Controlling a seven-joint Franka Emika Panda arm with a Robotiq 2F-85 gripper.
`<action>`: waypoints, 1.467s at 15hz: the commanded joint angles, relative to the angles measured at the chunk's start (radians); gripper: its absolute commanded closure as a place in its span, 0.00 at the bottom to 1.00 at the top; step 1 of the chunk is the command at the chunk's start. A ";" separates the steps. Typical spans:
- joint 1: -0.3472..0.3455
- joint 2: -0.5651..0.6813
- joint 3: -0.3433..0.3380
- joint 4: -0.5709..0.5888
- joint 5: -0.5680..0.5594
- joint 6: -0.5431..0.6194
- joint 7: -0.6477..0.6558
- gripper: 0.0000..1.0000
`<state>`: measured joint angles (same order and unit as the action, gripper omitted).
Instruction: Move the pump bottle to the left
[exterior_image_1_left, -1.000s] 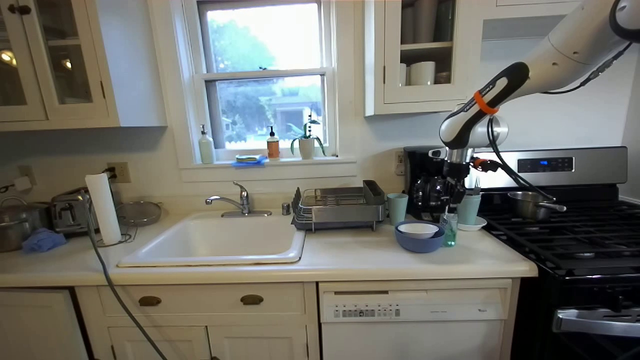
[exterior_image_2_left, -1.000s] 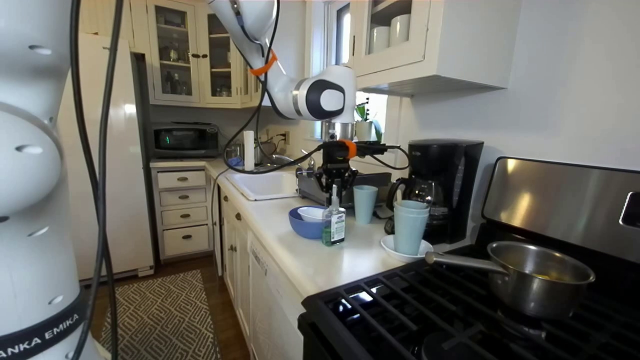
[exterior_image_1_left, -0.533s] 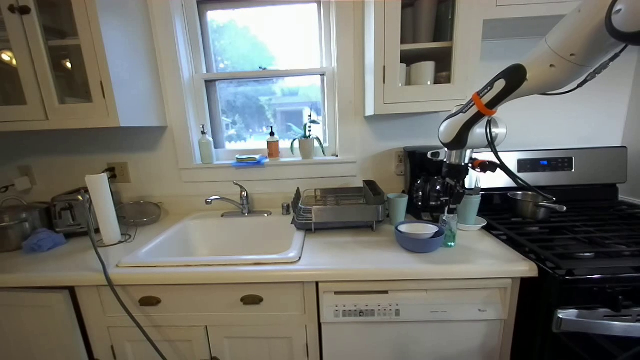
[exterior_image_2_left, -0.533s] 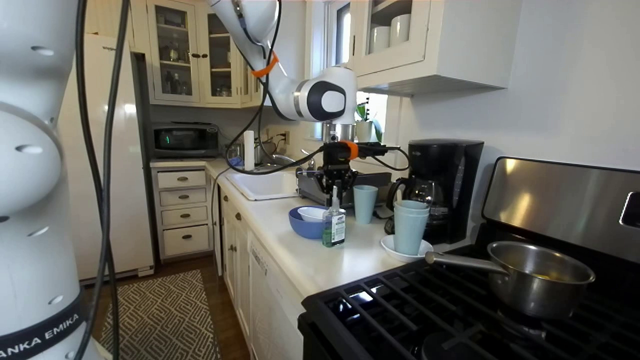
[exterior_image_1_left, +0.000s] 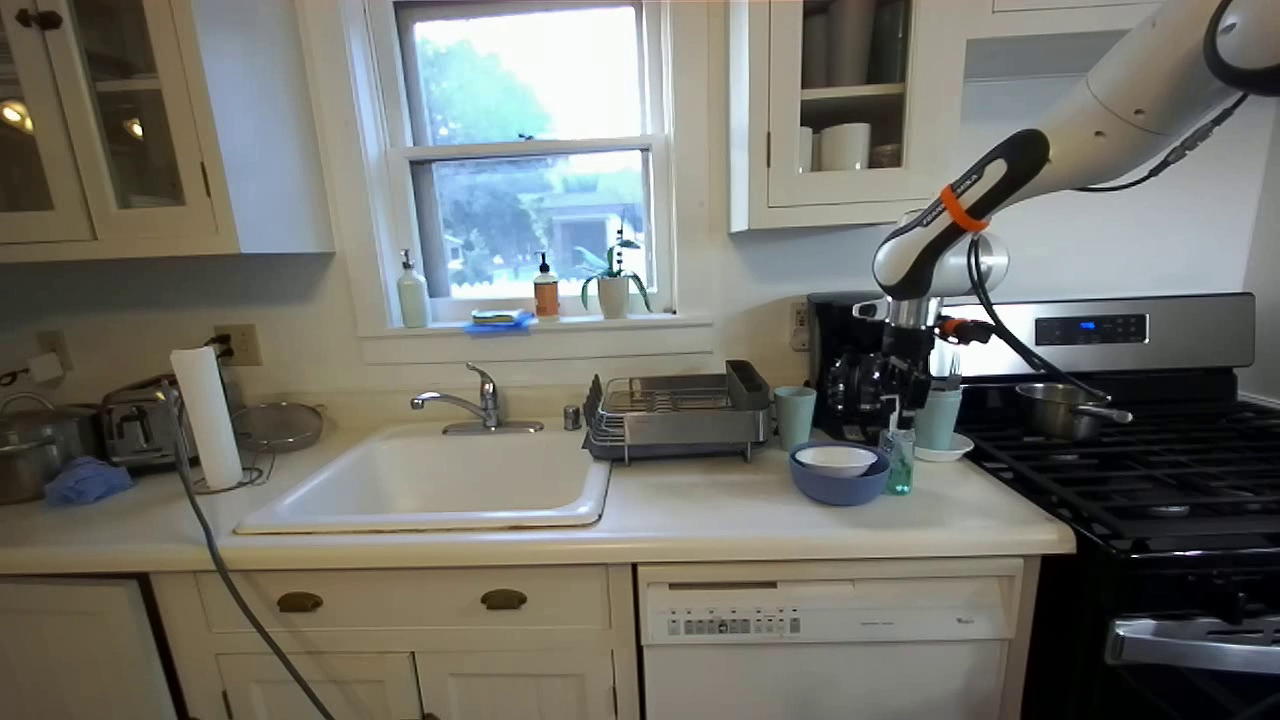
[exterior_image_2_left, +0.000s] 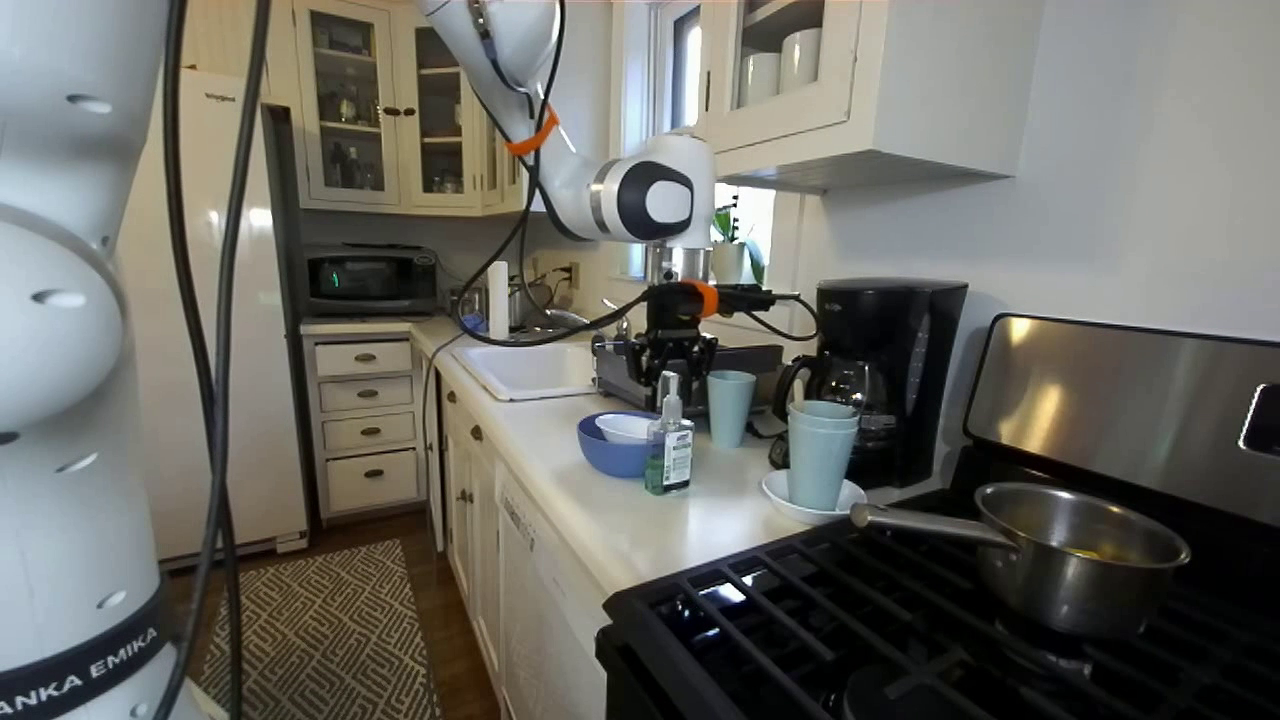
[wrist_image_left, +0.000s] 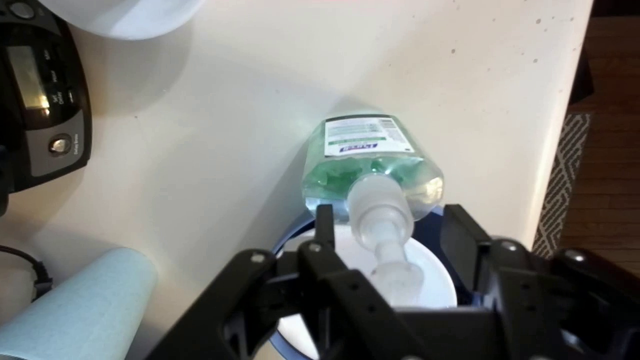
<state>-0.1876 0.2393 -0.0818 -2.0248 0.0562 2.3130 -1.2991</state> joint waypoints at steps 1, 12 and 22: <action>0.002 0.008 0.006 0.030 -0.025 -0.036 0.002 0.08; -0.020 -0.083 -0.020 0.005 0.046 -0.133 0.145 0.00; 0.025 -0.359 -0.030 -0.095 0.084 -0.177 0.701 0.00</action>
<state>-0.1902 0.0058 -0.1103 -2.0490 0.1319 2.1531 -0.7615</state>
